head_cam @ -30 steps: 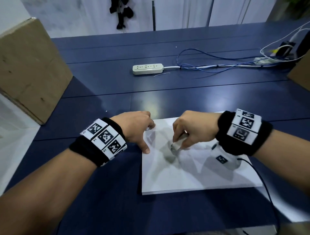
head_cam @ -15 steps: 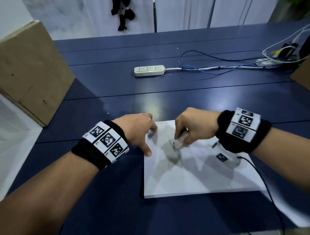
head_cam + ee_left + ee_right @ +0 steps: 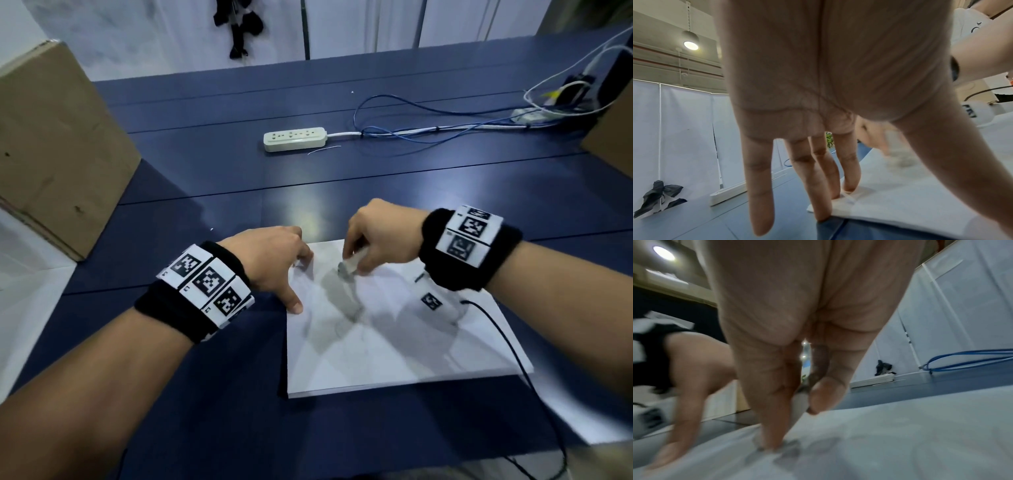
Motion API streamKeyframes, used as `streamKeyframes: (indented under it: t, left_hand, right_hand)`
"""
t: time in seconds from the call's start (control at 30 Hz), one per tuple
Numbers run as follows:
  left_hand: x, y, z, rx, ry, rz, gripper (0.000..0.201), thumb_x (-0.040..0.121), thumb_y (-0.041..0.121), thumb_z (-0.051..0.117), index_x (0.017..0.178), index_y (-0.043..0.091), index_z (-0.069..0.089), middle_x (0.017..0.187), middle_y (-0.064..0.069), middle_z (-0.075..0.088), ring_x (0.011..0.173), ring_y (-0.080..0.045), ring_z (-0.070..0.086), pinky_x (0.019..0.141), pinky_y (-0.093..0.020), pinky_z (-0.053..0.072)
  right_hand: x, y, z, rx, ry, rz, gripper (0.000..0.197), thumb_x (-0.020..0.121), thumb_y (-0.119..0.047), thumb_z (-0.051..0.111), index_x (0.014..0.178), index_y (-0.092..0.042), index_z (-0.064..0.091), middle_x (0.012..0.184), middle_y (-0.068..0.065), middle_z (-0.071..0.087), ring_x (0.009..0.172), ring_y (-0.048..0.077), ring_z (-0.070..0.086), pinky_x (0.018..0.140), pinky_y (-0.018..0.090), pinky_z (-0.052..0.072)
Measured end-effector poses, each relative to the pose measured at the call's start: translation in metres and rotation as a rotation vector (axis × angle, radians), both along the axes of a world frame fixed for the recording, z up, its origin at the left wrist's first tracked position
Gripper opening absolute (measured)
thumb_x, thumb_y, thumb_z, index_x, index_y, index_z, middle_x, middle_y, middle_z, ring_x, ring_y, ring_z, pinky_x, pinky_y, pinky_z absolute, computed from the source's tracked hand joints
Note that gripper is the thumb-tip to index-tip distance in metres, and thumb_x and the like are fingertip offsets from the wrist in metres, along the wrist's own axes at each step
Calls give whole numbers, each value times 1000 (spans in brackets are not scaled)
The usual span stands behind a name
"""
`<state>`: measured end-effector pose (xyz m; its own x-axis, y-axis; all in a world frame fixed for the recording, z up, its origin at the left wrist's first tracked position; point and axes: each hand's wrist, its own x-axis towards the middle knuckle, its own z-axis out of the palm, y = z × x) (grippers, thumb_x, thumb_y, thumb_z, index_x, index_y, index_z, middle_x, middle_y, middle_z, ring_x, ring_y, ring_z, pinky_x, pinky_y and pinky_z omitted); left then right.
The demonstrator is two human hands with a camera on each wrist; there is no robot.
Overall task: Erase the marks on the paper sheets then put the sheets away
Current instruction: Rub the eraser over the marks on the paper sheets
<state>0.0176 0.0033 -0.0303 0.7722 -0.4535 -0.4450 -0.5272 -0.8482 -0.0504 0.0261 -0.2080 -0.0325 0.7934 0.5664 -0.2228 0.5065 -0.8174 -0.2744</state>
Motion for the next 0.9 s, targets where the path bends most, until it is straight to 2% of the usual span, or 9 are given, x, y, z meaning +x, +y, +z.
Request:
streamKeyframes:
  t: [0.13, 0.23, 0.33, 0.5, 0.6, 0.7, 0.8, 0.83, 0.9]
  left_hand:
    - [-1, 1, 1, 1, -4, 3, 82, 53, 64, 82, 124, 32, 57, 100, 13, 41, 97, -16, 54, 78, -36, 51]
    - [1, 0, -1, 12, -1, 15, 80, 52, 64, 83, 120, 29, 59, 102, 12, 43, 97, -16, 54, 78, -37, 51]
    - [3, 0, -3, 8, -9, 19, 82, 48, 66, 83, 117, 27, 60, 106, 11, 46, 98, -17, 55, 79, -41, 53]
    - [2, -1, -2, -4, -3, 11, 83, 50, 65, 83, 121, 32, 58, 97, 14, 41, 95, -15, 53, 73, -34, 48]
    - [2, 1, -2, -11, -6, 14, 84, 50, 65, 83, 122, 31, 57, 97, 14, 41, 98, -16, 54, 72, -34, 48]
    - [3, 2, -4, -17, -1, 21, 82, 51, 64, 84, 121, 31, 58, 101, 13, 43, 98, -15, 54, 71, -33, 47]
    - [4, 2, -4, -17, -4, 20, 84, 49, 65, 84, 121, 28, 58, 103, 12, 45, 97, -17, 55, 78, -39, 52]
    - [4, 2, -4, -13, -4, 18, 84, 49, 65, 84, 120, 28, 58, 103, 12, 44, 97, -17, 55, 77, -39, 52]
    - [3, 0, -3, -8, 0, 14, 81, 50, 65, 84, 119, 29, 58, 102, 13, 43, 97, -16, 54, 75, -36, 50]
  right_hand:
    - [16, -1, 1, 57, -69, -104, 25, 70, -34, 77, 91, -22, 77, 86, -1, 71, 83, 19, 65, 72, 27, 51]
    - [-6, -7, 0, 17, -1, 28, 27, 69, -30, 79, 96, -24, 77, 89, -6, 70, 79, 10, 63, 75, 23, 50]
    - [-23, -10, 0, -26, 109, 106, 32, 66, -36, 80, 97, -28, 76, 86, -11, 70, 73, 3, 59, 74, 23, 52]
    - [11, -2, 0, 31, -62, -65, 31, 68, -31, 80, 97, -23, 77, 89, -2, 72, 76, 10, 60, 72, 20, 45]
    - [19, -5, 1, 39, -91, -116, 28, 70, -33, 79, 96, -23, 78, 84, -3, 71, 79, 14, 62, 69, 20, 41]
    - [-3, -10, 1, 32, 0, 7, 29, 69, -30, 80, 97, -25, 77, 79, -11, 63, 76, 8, 60, 70, 19, 43]
    - [-25, -12, -1, -13, 136, 98, 31, 66, -34, 79, 97, -30, 76, 85, -11, 67, 75, 3, 58, 73, 23, 51]
    - [-24, -12, -1, -24, 135, 100, 32, 66, -35, 79, 97, -31, 76, 86, -11, 68, 74, 3, 58, 72, 23, 51]
    - [-11, -8, -2, -18, 74, 76, 33, 66, -33, 81, 98, -29, 76, 86, -10, 69, 72, 1, 57, 68, 13, 46]
